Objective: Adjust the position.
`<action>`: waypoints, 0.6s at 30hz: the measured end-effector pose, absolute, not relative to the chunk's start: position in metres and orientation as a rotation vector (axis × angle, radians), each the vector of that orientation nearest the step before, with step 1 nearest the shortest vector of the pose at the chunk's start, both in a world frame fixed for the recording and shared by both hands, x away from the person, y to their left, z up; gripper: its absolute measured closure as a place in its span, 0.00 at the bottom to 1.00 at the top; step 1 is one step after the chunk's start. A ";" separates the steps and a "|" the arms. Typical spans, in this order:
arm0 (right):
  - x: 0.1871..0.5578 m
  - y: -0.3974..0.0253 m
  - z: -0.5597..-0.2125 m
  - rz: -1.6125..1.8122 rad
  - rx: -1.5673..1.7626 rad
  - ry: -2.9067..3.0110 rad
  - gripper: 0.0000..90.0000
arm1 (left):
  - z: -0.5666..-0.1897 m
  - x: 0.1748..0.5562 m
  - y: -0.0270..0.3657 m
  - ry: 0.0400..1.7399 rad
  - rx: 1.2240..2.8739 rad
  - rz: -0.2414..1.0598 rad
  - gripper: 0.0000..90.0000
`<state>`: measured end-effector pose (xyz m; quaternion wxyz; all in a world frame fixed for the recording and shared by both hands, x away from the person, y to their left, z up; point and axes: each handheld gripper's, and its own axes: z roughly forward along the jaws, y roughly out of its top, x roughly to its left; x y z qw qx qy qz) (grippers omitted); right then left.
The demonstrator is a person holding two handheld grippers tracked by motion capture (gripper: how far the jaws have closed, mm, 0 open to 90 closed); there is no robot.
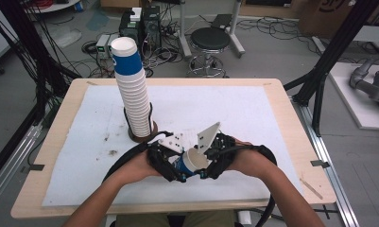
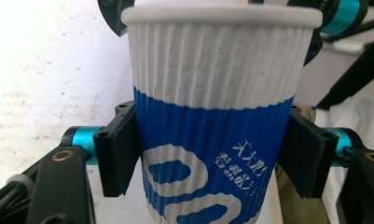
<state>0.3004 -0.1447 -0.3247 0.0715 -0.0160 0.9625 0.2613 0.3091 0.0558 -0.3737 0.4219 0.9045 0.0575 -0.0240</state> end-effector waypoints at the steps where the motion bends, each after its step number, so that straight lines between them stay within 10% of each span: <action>1: 0.301 -0.145 -0.324 0.801 -0.041 2.888 0.25 | -0.374 0.309 0.057 0.146 2.250 -0.060 0.30; 18: 0.304 -0.179 -0.303 1.392 0.158 2.676 0.23 | -0.392 0.305 0.087 0.231 2.025 -0.015 0.28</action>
